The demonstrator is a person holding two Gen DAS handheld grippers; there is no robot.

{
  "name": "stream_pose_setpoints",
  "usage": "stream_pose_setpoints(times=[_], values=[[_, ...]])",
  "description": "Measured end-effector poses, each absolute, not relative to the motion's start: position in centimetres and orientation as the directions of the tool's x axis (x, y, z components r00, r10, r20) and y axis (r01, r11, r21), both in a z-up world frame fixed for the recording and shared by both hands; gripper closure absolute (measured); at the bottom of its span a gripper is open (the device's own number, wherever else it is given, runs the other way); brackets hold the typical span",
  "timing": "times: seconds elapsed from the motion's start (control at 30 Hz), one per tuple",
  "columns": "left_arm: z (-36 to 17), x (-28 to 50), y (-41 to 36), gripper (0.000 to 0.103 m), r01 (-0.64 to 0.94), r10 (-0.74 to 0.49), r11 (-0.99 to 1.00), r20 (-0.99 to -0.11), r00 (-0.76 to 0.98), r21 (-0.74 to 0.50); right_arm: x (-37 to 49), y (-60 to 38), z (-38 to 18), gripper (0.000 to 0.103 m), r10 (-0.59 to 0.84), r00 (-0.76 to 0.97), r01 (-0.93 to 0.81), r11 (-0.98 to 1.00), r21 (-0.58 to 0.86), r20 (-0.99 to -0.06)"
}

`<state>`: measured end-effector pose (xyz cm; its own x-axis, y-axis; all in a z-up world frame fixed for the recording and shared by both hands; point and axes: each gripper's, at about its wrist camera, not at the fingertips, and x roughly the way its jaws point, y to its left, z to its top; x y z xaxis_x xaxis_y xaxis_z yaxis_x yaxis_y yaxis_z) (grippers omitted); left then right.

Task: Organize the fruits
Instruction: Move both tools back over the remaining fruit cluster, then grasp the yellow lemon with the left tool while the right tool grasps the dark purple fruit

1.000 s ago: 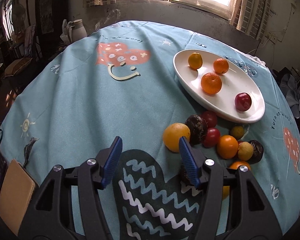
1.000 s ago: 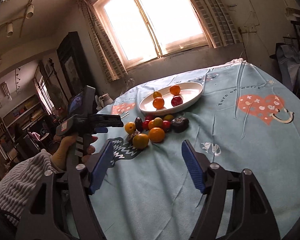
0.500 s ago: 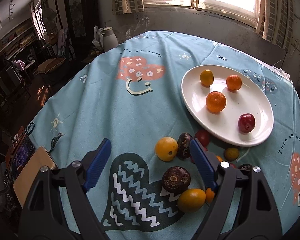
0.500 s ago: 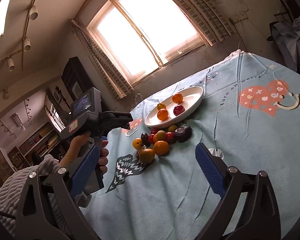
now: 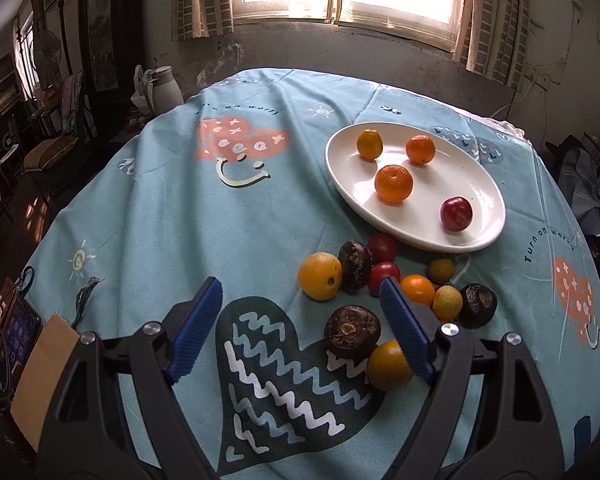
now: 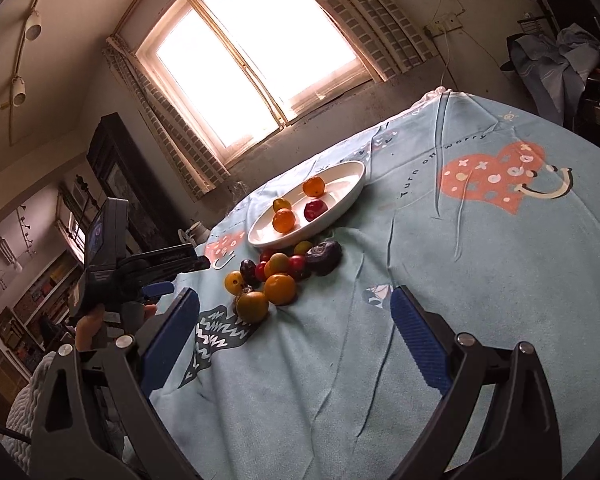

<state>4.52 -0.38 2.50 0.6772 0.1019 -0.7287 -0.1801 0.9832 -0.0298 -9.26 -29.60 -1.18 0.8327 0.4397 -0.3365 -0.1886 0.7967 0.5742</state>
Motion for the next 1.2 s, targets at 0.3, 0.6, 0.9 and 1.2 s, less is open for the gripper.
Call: stream_pose_setpoints(times=[0.3,0.6,0.9,1.2], values=[[2.0,4.4,-1.1,0.020,0.026,0.026,0.998,-0.686,0.727,0.064,-7.8,-28.8,1.3,0.007,0.460,0.761,-0.249,0.858,0.449,-0.458],[-0.9,6.5,0.3,0.020,0.150,-0.021,0.980,-0.686,0.727,0.128,3.1,-21.8,0.7,0.047,0.341,0.616,-0.331,0.930,0.160,-0.710],[-4.2,10.5,1.1,0.022,0.206,-0.069,0.975,-0.764,0.642,0.085,8.5,-21.0,-3.2,0.050,0.274,0.572,-0.277,0.952,0.132,-0.773],[-4.8,10.6,0.3,0.064,0.273,-0.149,0.962,-0.776,0.613,0.031,10.3,-20.5,-4.8,0.050,0.272,0.541,-0.292,0.948,0.126,-0.796]])
